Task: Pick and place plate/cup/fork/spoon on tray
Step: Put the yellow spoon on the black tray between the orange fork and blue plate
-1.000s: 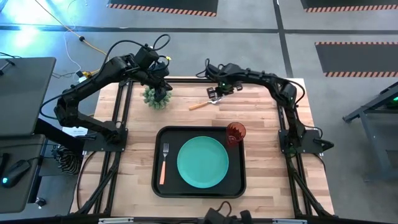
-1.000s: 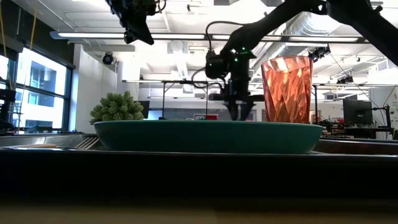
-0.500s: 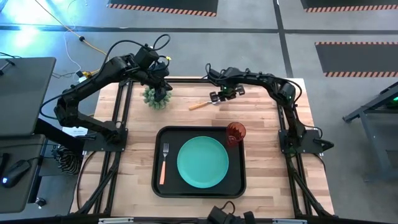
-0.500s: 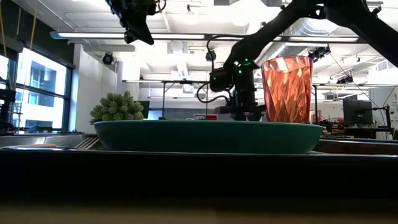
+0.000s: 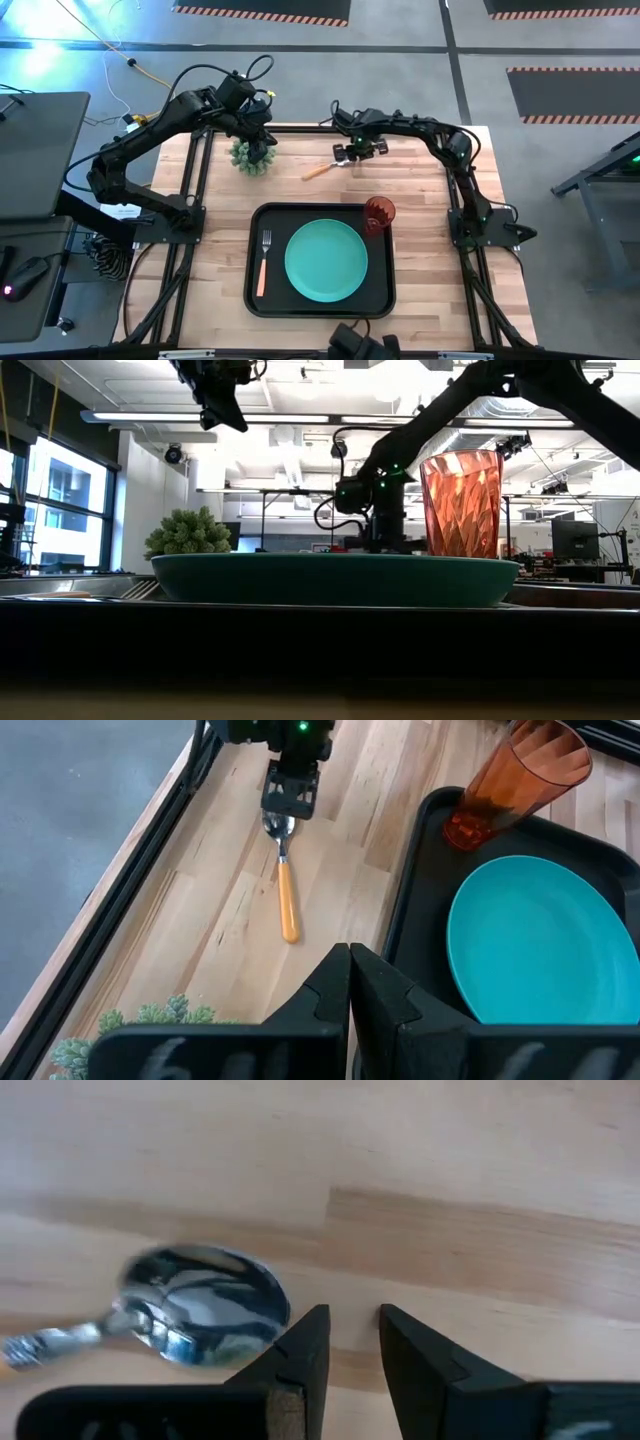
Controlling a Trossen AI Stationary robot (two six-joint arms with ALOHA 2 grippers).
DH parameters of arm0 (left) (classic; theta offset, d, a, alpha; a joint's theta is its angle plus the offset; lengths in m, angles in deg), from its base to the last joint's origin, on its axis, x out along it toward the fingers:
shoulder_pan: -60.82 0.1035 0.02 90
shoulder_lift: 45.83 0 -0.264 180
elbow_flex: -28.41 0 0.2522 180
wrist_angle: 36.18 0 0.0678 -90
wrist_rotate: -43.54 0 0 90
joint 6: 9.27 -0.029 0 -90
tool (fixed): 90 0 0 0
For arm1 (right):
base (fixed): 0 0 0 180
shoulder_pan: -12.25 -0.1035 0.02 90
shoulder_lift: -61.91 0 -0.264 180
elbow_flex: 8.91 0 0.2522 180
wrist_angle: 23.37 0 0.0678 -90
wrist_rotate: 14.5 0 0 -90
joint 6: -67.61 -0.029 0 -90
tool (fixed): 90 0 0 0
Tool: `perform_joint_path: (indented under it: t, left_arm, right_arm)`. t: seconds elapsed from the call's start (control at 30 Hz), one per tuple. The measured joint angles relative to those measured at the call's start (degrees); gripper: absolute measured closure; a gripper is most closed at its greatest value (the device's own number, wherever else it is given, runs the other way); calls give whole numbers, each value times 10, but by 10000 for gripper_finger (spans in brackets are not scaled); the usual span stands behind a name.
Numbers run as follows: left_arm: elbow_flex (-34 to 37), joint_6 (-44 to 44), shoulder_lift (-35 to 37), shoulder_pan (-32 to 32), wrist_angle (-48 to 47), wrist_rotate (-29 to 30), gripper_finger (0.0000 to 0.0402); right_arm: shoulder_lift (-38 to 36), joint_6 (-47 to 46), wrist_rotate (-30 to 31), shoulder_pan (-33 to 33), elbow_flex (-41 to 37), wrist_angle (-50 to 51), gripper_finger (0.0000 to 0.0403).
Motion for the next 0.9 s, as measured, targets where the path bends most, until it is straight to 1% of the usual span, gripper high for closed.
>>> perform_joint_path:
  t: [0.1, 0.3, 0.47, 0.7, 0.9]
  left_arm:
    - [0, 0, 0, 0, 0, 0, 402]
    - [0, 0, 0, 0, 0, 0, 402]
    - [0, 0, 0, 0, 0, 1, 401]
    - [0, 0, 0, 0, 0, 1, 401]
    - [0, 0, 0, 0, 0, 1, 401]
  right_arm:
    - [2, -5, -1, 3, 5, -39, 320]
    - [8, -26, -29, 1, 6, -118, 320]
    - [18, -36, -50, 1, 8, -129, 320]
    - [21, -45, -41, -4, 16, -130, 320]
    - [25, -45, -52, -7, 28, -169, 320]
